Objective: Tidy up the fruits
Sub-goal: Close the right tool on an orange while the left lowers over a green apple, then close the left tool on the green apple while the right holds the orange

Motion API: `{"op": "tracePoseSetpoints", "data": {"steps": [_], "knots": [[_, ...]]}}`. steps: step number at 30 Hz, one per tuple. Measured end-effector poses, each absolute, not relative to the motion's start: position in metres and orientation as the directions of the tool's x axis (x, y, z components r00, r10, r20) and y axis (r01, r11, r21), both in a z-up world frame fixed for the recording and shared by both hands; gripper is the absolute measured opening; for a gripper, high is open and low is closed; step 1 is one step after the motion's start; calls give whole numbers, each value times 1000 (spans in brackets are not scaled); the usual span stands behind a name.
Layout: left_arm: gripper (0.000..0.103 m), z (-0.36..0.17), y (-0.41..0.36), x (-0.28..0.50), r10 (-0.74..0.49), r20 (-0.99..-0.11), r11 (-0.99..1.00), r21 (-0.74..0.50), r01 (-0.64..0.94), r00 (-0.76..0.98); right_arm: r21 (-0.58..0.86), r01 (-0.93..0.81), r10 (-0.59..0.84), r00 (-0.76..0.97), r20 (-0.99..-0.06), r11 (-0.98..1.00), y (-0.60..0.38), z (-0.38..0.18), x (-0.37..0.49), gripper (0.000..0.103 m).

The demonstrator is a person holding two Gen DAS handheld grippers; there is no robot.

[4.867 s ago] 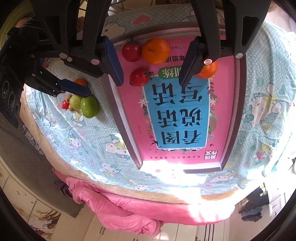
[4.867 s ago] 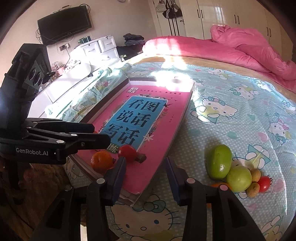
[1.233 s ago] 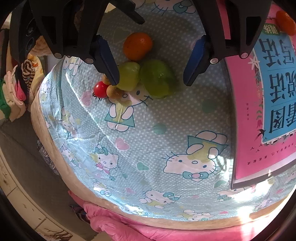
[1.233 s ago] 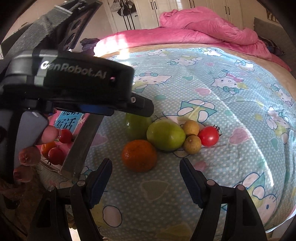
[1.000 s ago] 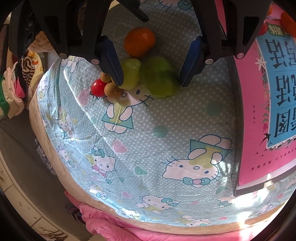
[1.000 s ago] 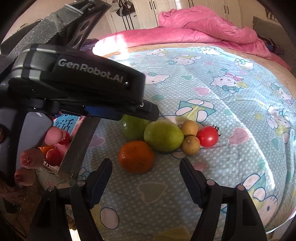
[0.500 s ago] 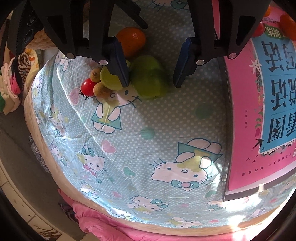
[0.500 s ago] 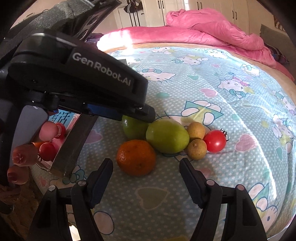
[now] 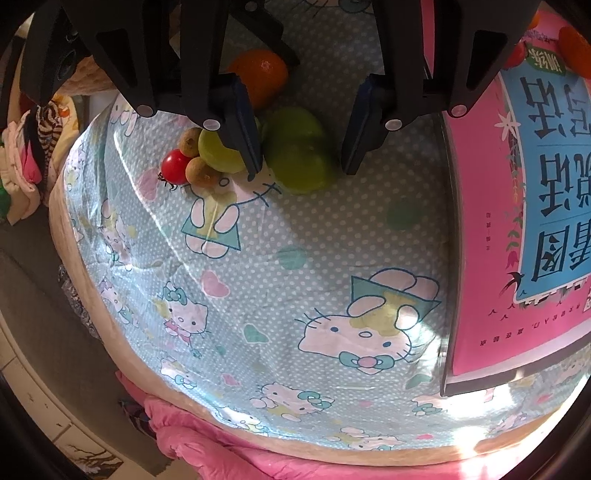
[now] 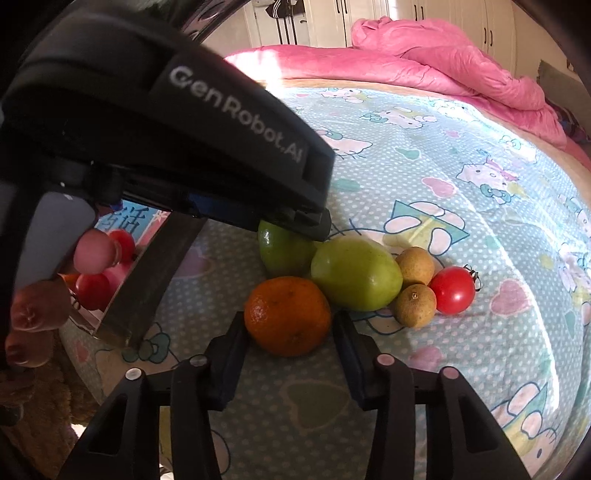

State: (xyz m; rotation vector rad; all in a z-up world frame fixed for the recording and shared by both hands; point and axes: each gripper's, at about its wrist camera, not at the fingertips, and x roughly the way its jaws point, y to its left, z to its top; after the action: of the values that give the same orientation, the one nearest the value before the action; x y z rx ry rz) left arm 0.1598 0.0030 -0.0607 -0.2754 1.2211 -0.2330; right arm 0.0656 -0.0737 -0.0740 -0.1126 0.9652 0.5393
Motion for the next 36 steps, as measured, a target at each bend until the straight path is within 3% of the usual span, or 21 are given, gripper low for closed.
{"op": "tracePoseSetpoints", "data": {"steps": [20,23,26,31,34,35,36], "knots": [[43,-39,11,142,-362,-852,929,-363,73,379,281,-437,478,451,-754,855,-104,-56,80,42],[39,-34,15,137,-363,-846,928,-364,74,391,280,-438,480,460,-747,854,-113,-53,78,42],[17,-29,18,133,-376,-836,923,-375,85,398,278,-438,481,470,-740,855,-115,-47,68,42],[18,-32,17,133,-383,-839,922,-376,96,387,269,-433,473,481,-739,860,-120,-41,60,42],[32,-35,15,134,-408,-829,910,-404,94,383,260,-429,462,480,-745,865,-119,-42,60,42],[51,-35,14,136,-405,-829,911,-402,94,386,258,-427,459,480,-748,867,-118,-42,59,42],[61,-37,12,138,-397,-835,915,-390,98,382,255,-426,456,481,-749,868,-117,-43,59,42]]}}
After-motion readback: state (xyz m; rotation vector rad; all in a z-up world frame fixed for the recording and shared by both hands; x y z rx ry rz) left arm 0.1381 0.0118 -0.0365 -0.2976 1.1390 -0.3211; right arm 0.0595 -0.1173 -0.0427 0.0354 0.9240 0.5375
